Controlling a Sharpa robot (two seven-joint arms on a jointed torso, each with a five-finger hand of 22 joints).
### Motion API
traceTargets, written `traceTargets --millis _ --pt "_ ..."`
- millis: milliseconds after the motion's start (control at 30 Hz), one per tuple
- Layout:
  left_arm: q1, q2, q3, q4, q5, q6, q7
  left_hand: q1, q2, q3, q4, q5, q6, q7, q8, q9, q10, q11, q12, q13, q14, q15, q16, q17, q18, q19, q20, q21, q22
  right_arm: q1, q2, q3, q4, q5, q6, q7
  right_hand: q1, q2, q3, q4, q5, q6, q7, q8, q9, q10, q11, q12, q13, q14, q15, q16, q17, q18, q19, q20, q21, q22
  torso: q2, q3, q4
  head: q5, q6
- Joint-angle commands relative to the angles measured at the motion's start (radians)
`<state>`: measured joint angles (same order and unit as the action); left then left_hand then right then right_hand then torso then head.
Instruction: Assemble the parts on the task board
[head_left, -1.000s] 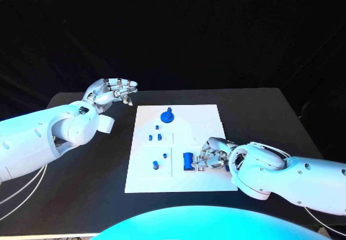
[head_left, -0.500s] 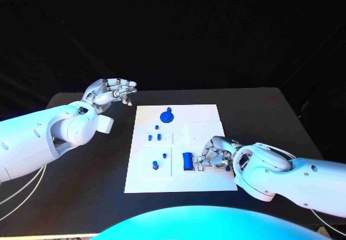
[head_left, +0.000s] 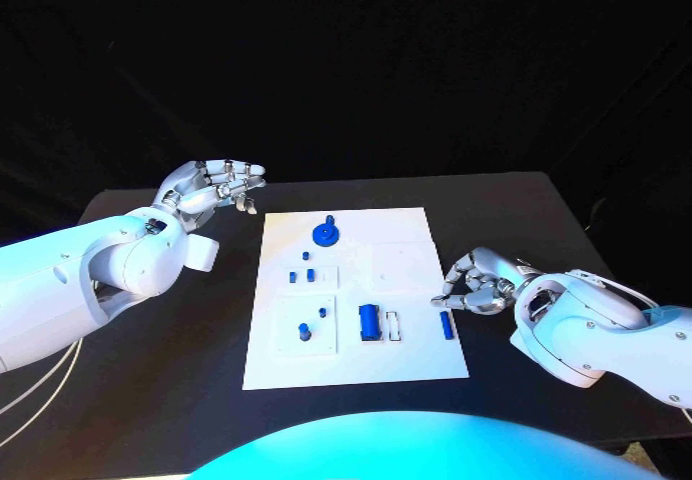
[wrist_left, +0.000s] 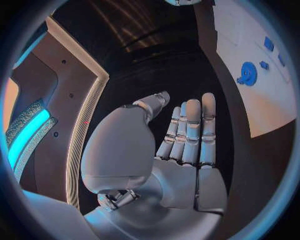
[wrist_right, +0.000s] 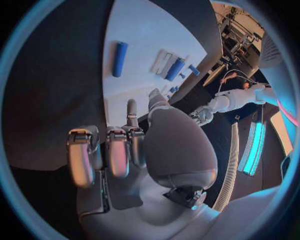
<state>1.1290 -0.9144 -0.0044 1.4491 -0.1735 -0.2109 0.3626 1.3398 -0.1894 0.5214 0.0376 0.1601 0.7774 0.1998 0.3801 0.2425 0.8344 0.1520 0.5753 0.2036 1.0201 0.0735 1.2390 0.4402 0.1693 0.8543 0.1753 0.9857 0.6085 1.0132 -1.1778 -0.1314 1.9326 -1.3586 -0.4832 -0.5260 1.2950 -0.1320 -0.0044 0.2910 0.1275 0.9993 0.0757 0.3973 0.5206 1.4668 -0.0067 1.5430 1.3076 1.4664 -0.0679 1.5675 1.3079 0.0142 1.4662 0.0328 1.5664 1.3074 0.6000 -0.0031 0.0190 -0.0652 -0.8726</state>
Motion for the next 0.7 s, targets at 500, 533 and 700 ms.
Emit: traceTargets --millis 500,533,700 --pt "0.0 -0.002 0.0 0.005 0.0 0.013 0.009 -0.009 -0.001 0.001 0.004 0.005 -0.005 0.019 0.007 -0.001 -0.004 -0.001 0.004 0.0 -0.005 0.005 0.006 -0.001 0.015 0.004 0.0 -0.004 -0.001 -0.073 -0.006 -0.005 -0.023 -0.106 0.088 -0.039 0.003 -0.009 0.012 0.003 -0.015 0.018 -0.002 -0.003 -0.001 0.089 0.006 -0.004 0.246 0.104 0.004 0.003 0.263 -0.014 0.105 0.01 0.004 0.263 0.001 0.0001 -0.001 -0.002 0.0" --pt "0.0 -0.003 0.0 0.005 0.0 0.013 0.009 -0.009 -0.001 0.001 0.004 0.005 -0.005 0.019 0.007 -0.001 -0.004 -0.001 0.004 0.0 -0.005 0.005 0.006 -0.001 0.015 0.004 0.0 -0.004 -0.001 -0.077 -0.003 -0.006 -0.024 -0.107 0.09 -0.042 0.003 -0.009 0.012 0.003 -0.015 0.018 -0.002 -0.003 -0.001 0.089 0.006 -0.004 0.246 0.104 0.004 0.003 0.263 -0.014 0.105 0.01 0.004 0.263 0.001 -0.0003 -0.0012 -0.002 0.0" --pt "0.0 -0.004 0.0 0.005 0.0 0.013 0.009 -0.009 -0.001 0.001 0.004 0.005 -0.005 0.019 0.007 -0.001 -0.004 -0.001 0.004 0.0 -0.005 0.005 0.006 -0.001 0.015 0.004 0.0 -0.004 -0.001 -0.087 0.014 -0.006 -0.034 -0.111 0.098 -0.05 -0.001 -0.009 0.013 0.003 -0.016 0.024 -0.003 -0.002 -0.001 0.09 0.005 -0.003 0.247 0.104 0.003 0.003 0.263 -0.014 0.105 0.01 0.004 0.263 0.001 -0.0003 -0.0028 0.003 0.0"
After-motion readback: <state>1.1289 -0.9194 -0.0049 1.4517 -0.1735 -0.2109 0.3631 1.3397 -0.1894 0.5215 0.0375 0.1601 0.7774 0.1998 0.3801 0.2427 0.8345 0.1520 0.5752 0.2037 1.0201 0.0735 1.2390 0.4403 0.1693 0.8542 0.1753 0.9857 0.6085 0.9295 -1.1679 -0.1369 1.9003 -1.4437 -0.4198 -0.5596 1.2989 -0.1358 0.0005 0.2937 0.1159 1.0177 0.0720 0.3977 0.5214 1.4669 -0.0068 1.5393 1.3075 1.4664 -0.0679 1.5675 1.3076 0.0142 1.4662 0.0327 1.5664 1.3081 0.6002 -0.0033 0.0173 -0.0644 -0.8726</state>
